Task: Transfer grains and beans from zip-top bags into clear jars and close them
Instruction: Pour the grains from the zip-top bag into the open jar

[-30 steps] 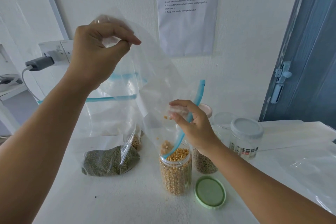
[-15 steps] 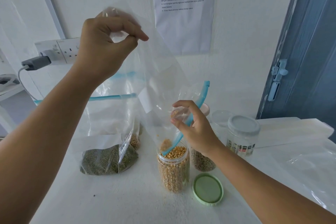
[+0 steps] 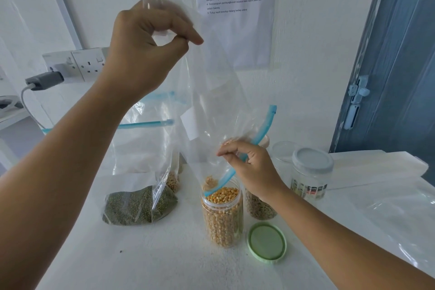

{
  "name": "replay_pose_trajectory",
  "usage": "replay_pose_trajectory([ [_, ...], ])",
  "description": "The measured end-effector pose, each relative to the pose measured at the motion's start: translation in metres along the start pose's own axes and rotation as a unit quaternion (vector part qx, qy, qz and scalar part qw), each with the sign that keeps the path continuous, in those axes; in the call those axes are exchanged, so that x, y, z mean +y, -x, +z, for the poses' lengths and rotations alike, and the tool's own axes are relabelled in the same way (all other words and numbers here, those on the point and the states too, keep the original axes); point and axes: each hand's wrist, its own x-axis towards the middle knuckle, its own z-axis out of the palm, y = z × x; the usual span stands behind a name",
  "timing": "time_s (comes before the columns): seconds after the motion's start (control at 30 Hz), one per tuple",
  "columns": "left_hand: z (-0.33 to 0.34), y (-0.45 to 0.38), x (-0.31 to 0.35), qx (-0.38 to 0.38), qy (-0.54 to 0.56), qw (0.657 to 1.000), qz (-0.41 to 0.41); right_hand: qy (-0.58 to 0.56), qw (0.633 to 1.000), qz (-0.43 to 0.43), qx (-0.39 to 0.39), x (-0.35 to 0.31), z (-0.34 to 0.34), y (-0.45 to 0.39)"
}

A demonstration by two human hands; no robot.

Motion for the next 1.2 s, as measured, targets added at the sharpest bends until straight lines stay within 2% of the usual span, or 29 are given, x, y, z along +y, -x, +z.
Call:
replay_pose_trajectory([
  [0.3, 0.000, 0.005, -0.004, -0.008, -0.013, 1.000, -0.008, -0.084, 0.994, 0.067, -0.015, 0.005, -0.003, 0.000],
  [0.47, -0.001, 0.003, -0.001, -0.003, -0.008, 1.000, -0.010, -0.097, 0.994, 0.055, 0.021, 0.007, -0.001, -0.003],
  [0.57, -0.002, 0.001, 0.000, 0.005, -0.004, 1.000, -0.012, -0.075, 0.996, 0.031, 0.033, 0.007, -0.002, -0.004],
  [0.73, -0.002, 0.006, -0.003, -0.002, -0.005, 1.000, -0.020, -0.020, 1.000, 0.021, 0.007, 0.010, 0.001, 0.001],
  [1.2, -0.014, 0.007, -0.015, 0.025, -0.027, 0.999, -0.027, -0.007, 1.000, 0.015, 0.023, 0.003, 0.002, -0.003],
])
